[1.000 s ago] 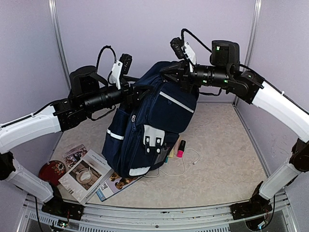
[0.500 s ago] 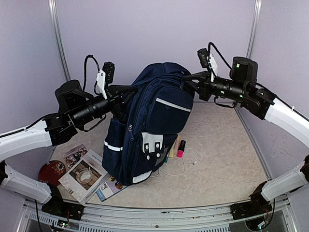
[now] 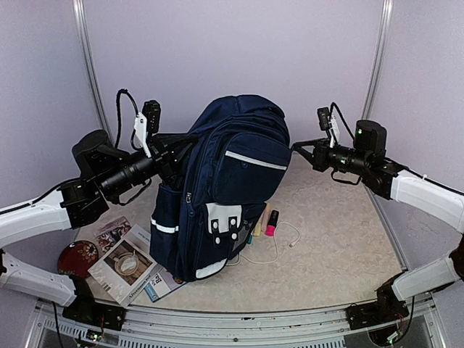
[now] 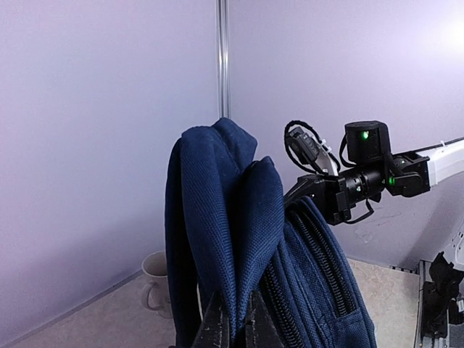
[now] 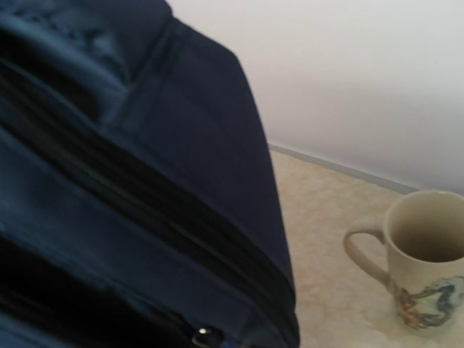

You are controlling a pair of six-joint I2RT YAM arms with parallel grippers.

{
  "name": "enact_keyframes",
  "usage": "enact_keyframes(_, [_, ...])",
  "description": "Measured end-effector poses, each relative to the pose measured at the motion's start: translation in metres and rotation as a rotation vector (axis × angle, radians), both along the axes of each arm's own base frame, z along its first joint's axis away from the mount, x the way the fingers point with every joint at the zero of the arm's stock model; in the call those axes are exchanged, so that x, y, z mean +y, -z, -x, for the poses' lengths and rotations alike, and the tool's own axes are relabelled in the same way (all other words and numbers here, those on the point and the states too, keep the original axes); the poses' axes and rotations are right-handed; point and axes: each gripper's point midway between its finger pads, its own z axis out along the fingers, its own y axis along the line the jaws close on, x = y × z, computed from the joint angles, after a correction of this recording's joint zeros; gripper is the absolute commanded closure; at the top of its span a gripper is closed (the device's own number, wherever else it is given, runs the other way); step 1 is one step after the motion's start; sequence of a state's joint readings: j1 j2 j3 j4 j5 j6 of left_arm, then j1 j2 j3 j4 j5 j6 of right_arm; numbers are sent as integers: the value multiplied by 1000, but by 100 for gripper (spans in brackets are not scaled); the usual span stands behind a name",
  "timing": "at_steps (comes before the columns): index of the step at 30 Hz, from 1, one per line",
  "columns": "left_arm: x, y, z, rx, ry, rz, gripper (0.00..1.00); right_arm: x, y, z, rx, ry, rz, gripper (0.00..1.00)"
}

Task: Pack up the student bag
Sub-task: Unzip the upper front pocket of the student bag, then hold the upper front pocket of the student bag.

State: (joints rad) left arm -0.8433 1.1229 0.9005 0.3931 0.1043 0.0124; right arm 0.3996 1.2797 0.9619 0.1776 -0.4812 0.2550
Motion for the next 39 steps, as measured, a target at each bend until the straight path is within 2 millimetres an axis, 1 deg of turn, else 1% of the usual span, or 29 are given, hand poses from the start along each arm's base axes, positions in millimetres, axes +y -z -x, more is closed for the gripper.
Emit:
enact_keyframes(3, [1, 0, 4, -6, 15, 2, 100, 4, -2, -2, 4, -25, -8, 100])
enact_keyframes(4, [0, 0, 7, -10, 31, 0, 94, 5, -6, -2, 2, -32, -8, 100])
enact_keyframes(5, [-1, 0, 11, -17, 53, -5, 78, 6, -12, -2, -4, -38, -7, 100])
enact_keyframes(6, [-3, 0, 15, -25, 74, -11, 65, 7, -20, -2, -9, -44, -5, 100])
enact_keyframes(8, [-8, 0, 26, -45, 138, -32, 55, 8, -37, -2, -32, -51, 3, 100])
enact_keyframes(10, [-13, 4, 38, -50, 197, -56, 37, 7, -63, -2, -78, -48, 9, 100])
enact_keyframes(11, [-14, 6, 41, -56, 210, -67, 30, 7, -74, -1, -100, -47, 11, 100])
enact_keyframes(12, [-15, 7, 44, -56, 222, -76, 24, 7, -90, 1, -132, -46, 15, 100])
enact_keyframes(14, [-16, 11, 45, -53, 228, -94, 16, 10, -112, 7, -178, -56, 17, 100])
enact_keyframes(15, [-17, 13, 45, -52, 228, -99, 12, 16, -123, 13, -203, -74, 14, 100])
enact_keyframes(16, [-18, 15, 44, -45, 228, -108, 6, 20, -129, 18, -217, -86, 13, 100])
enact_keyframes(17, [-20, 17, 42, -35, 229, -115, 2, 26, -136, 23, -240, -95, 12, 100])
enact_keyframes(19, [-31, 20, 36, -6, 236, -136, 1, 37, -145, 31, -270, -109, 9, 100])
enact_keyframes(21, [-45, 20, 30, 23, 249, -150, 1, 52, -145, 42, -279, -143, 11, 100])
enact_keyframes(23, [-58, 22, 24, 52, 254, -157, 1, 65, -140, 48, -272, -173, 14, 100])
enact_keyframes(25, [-64, 27, 16, 86, 237, -164, 1, 72, -136, 49, -264, -181, 19, 100])
enact_keyframes(27, [-65, 32, 6, 113, 204, -167, 3, 74, -134, 48, -261, -177, 21, 100])
enact_keyframes(29, [-64, 35, -3, 132, 175, -165, 8, 72, -133, 46, -260, -165, 24, 100])
enact_keyframes(31, [-61, 38, -10, 148, 152, -163, 17, 73, -133, 46, -261, -165, 25, 100])
enact_keyframes(32, [-61, 39, -11, 151, 150, -162, 26, 73, -133, 46, -261, -165, 24, 100])
enact_keyframes(33, [-62, 40, -11, 155, 150, -160, 39, 73, -133, 46, -260, -166, 25, 100])
enact_keyframes(34, [-62, 40, -11, 159, 153, -156, 55, 73, -133, 46, -261, -167, 24, 100])
enact_keyframes(36, [-65, 41, -12, 161, 161, -151, 91, 74, -133, 46, -262, -169, 23, 100])
enact_keyframes(37, [-67, 43, -11, 165, 168, -152, 100, 74, -133, 46, -262, -169, 23, 100])
enact_keyframes(39, [-70, 46, -11, 172, 179, -155, 100, 73, -132, 44, -260, -161, 26, 100])
